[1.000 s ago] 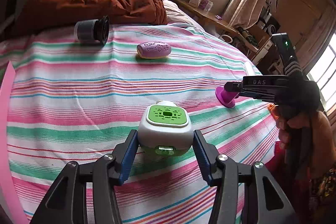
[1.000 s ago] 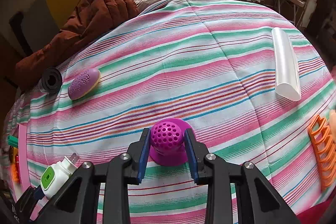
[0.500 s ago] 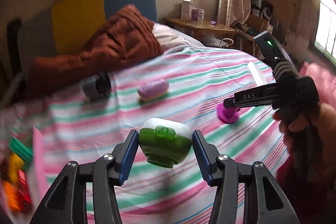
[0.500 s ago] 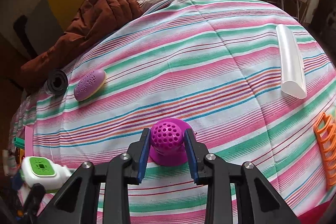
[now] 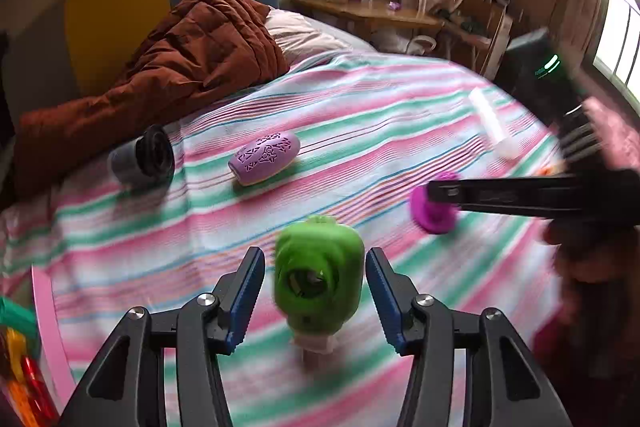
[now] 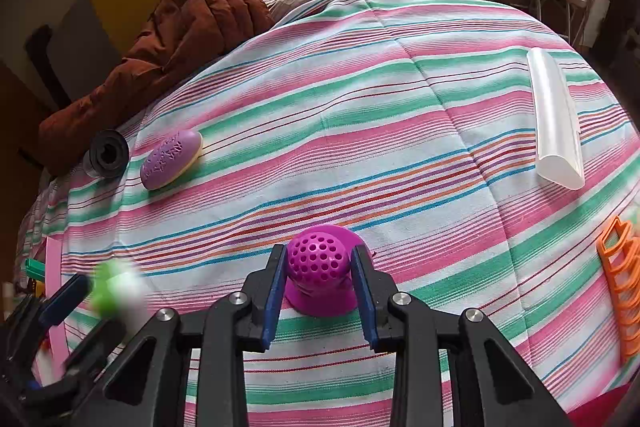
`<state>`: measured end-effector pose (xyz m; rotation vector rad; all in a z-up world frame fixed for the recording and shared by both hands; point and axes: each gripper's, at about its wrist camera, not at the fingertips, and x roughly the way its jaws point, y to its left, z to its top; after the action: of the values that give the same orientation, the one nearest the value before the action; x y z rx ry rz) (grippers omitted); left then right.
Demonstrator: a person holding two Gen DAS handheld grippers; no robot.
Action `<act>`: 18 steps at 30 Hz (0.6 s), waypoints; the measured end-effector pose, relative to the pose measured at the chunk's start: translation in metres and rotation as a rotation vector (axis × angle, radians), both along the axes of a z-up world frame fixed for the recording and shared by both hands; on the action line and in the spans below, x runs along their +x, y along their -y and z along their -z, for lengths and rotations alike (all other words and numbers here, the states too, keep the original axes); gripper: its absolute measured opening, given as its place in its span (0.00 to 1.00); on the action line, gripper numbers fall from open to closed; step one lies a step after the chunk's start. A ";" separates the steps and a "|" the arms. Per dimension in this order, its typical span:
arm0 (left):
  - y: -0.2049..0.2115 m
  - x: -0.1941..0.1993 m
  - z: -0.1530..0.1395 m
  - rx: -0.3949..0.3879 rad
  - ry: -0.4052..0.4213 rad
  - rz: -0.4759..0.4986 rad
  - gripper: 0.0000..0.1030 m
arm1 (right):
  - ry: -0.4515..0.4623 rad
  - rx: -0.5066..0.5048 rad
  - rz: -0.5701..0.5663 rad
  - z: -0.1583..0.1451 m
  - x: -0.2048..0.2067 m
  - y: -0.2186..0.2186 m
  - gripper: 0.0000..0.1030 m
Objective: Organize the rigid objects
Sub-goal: 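Carry the green plug-in device into the tray and open the left tool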
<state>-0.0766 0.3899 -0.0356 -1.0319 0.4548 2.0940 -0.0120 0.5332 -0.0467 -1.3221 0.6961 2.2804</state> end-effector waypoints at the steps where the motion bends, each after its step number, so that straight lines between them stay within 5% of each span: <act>1: -0.005 -0.001 0.009 -0.012 0.005 0.017 0.55 | 0.001 0.000 -0.001 0.000 0.000 0.000 0.32; 13: -0.017 -0.004 0.025 0.002 -0.024 -0.006 0.55 | 0.003 -0.008 -0.002 0.001 -0.002 -0.001 0.33; 18: -0.019 -0.012 0.037 -0.005 0.025 -0.009 0.52 | 0.005 0.002 -0.008 0.002 -0.004 0.001 0.33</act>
<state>-0.0888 0.4090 -0.0730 -1.0640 0.4434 2.0867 -0.0156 0.5322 -0.0483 -1.3318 0.6875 2.2825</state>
